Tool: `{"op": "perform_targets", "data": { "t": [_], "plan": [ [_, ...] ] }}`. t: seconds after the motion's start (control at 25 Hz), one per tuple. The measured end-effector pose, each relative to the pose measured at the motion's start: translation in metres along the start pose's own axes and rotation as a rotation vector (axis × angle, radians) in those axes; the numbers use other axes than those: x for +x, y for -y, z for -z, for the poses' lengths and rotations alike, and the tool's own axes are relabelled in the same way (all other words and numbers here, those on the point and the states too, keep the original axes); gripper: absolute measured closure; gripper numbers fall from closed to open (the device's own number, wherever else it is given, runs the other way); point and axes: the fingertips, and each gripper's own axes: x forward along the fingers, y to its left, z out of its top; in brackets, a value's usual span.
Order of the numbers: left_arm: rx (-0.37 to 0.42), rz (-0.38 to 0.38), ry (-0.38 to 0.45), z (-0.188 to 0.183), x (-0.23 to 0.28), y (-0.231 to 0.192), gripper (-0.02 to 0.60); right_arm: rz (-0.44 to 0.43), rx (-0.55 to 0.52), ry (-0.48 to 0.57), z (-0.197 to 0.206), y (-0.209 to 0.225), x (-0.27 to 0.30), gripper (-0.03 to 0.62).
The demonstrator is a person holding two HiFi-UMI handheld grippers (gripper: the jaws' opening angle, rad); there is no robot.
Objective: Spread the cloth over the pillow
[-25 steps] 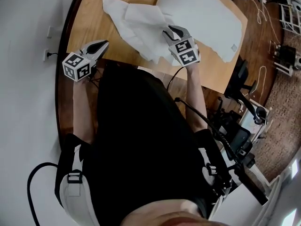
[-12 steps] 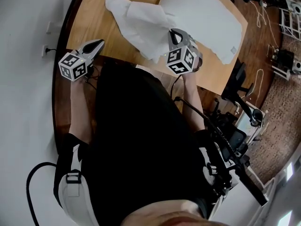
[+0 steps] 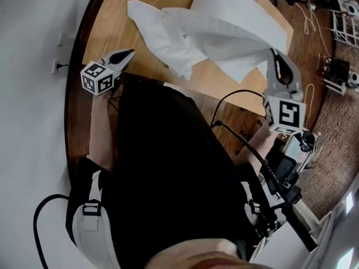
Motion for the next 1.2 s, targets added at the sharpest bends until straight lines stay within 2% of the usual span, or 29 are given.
{"op": "perform_targets", "data": {
  "t": [0.08,0.16,0.2,0.28,0.36,0.48,0.64,0.72,0.76,0.8,0.88,0.96,1.04,1.12,1.2],
  "plan": [
    [-0.030,-0.043,0.016,-0.004,0.009,-0.014,0.578,0.060,0.007,0.044,-0.022,0.054,-0.037,0.587],
    [-0.067,-0.114,0.023,-0.006,0.019,-0.036,0.573,0.113,0.013,0.065,-0.032,0.089,-0.063,0.588],
    [-0.083,-0.147,0.016,-0.008,0.026,-0.049,0.549,0.138,0.017,0.061,-0.030,0.101,-0.074,0.586],
    [-0.117,-0.196,-0.007,-0.013,0.044,-0.077,0.461,0.170,0.020,0.040,-0.024,0.115,-0.089,0.587],
    [-0.172,-0.220,-0.018,-0.025,0.067,-0.108,0.345,0.193,0.028,0.017,-0.016,0.123,-0.099,0.587],
    [-0.268,-0.242,-0.050,-0.040,0.106,-0.144,0.290,0.216,0.044,-0.001,-0.011,0.130,-0.112,0.586],
    [-0.328,-0.289,-0.201,-0.031,0.148,-0.163,0.303,0.225,0.051,0.004,-0.015,0.132,-0.127,0.586],
    [-0.366,-0.276,-0.238,-0.027,0.163,-0.163,0.402,0.227,0.053,0.008,-0.015,0.133,-0.133,0.586],
    [-0.390,-0.254,-0.234,-0.027,0.169,-0.161,0.490,0.232,0.055,0.007,-0.015,0.134,-0.136,0.586],
    [-0.415,-0.229,-0.215,-0.028,0.173,-0.158,0.550,0.240,0.059,0.004,-0.013,0.136,-0.141,0.586],
    [-0.467,-0.171,-0.129,-0.037,0.176,-0.151,0.562,0.269,0.070,-0.009,-0.009,0.141,-0.155,0.586],
    [-0.511,-0.125,0.006,-0.058,0.168,-0.148,0.565,0.305,0.069,-0.031,-0.003,0.150,-0.171,0.586],
    [-0.507,-0.098,0.179,-0.097,0.145,-0.147,0.566,0.346,0.048,-0.055,-0.001,0.168,-0.187,0.586],
    [-0.413,-0.077,0.378,-0.163,0.107,-0.138,0.568,0.424,0.045,-0.051,-0.001,0.196,-0.212,0.586],
    [-0.227,-0.043,0.580,-0.246,0.058,-0.106,0.568,0.556,0.074,-0.011,0.004,0.228,-0.249,0.586]
  ]
}}
